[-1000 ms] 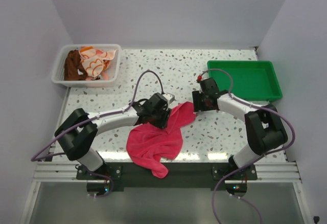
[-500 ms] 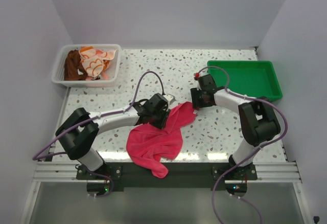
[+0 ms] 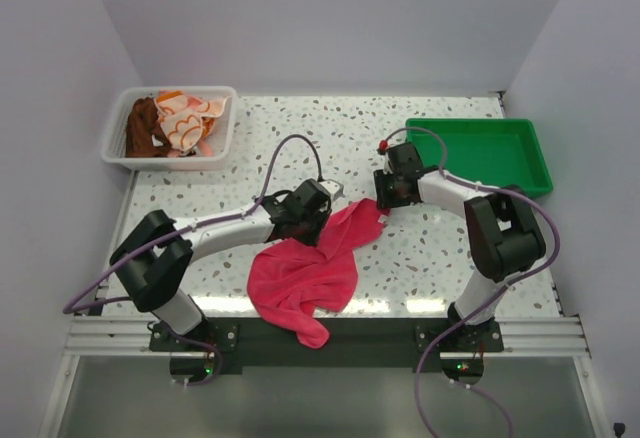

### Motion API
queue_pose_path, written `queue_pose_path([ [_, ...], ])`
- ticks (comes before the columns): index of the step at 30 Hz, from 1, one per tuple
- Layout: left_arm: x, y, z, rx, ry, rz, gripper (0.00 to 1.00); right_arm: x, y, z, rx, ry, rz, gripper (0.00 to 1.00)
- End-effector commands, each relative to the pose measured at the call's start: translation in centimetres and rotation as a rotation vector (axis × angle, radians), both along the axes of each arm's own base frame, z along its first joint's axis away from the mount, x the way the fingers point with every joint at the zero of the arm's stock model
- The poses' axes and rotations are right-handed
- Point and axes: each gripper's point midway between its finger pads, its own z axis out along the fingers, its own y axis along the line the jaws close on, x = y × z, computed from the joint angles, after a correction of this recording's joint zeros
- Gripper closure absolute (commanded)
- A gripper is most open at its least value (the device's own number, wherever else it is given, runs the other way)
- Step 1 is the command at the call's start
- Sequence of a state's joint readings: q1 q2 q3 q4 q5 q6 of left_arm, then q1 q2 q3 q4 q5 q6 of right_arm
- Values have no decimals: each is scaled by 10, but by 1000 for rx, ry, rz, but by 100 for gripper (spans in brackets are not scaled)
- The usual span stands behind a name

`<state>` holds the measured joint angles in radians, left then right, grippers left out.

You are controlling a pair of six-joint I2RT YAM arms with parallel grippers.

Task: Fold and stack the towels
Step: Flatten out the crumpled towel

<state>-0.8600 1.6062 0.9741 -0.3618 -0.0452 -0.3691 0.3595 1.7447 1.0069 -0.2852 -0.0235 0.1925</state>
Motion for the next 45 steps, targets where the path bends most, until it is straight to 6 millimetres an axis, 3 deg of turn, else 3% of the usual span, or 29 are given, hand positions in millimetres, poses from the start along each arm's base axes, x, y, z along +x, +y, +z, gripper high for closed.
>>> queue_pose_path([
  [1,18,1,21,7,-72,10,100,-15,5,-10,18,91,37,60],
  [15,51,27,37,10,-108,79,100,-28,-1,-9,-22,166,52,62],
  [19,55,30,36,13,-110,83,100,-29,-1,-12,-25,174,64,69],
  [22,58,32,37,19,-115,83,100,-30,0,-15,-25,187,79,82],
  [24,61,34,37,26,-118,87,100,-27,-1,-14,-36,175,84,99],
  [26,67,37,40,31,-129,98,100,-21,-3,-7,-46,143,84,100],
  [30,88,53,59,62,-189,143,100,10,-3,42,-61,-6,70,100],
  [32,108,63,82,61,-249,190,100,31,-2,75,-64,-94,63,100],
  [33,121,69,98,58,-286,210,100,47,-2,101,-73,-167,44,100],
  [35,136,78,116,73,-336,247,100,61,-2,128,-83,-239,40,100],
  [36,150,86,136,75,-379,269,100,75,1,157,-72,-309,36,100],
  [38,166,95,156,90,-435,305,100,88,-1,184,-90,-372,29,100],
  [39,179,102,179,84,-488,325,100,99,2,211,-78,-435,26,100],
  [45,223,135,254,109,-691,441,100,129,5,290,-80,-634,33,100],
])
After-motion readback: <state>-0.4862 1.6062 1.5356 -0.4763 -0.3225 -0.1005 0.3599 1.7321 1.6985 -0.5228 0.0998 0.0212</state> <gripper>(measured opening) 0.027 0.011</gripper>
